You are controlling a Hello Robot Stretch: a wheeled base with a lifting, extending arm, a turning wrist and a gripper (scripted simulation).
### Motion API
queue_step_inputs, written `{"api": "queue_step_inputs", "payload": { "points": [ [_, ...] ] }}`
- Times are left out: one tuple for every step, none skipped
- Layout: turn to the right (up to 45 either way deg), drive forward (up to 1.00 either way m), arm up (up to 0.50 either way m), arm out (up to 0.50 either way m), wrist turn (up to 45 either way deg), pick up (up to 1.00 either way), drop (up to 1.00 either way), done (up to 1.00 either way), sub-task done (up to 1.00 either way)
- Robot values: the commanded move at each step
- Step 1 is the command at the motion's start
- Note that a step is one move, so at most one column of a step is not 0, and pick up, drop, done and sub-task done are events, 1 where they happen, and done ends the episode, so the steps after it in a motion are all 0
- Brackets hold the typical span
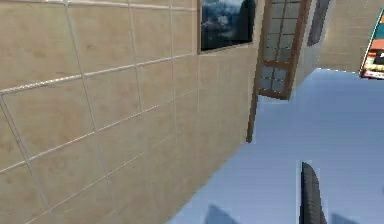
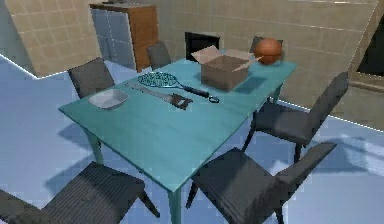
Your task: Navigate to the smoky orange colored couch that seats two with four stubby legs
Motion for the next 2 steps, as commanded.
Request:
{"api": "queue_step_inputs", "payload": {
  "points": [
    [0.0,0.75,0.0,0.0,0.0,0.0,0.0,0.0,0.0],
    [33.0,0.0,0.0,0.0,0.0,0.0,0.0,0.0,0.0]
  ]
}}
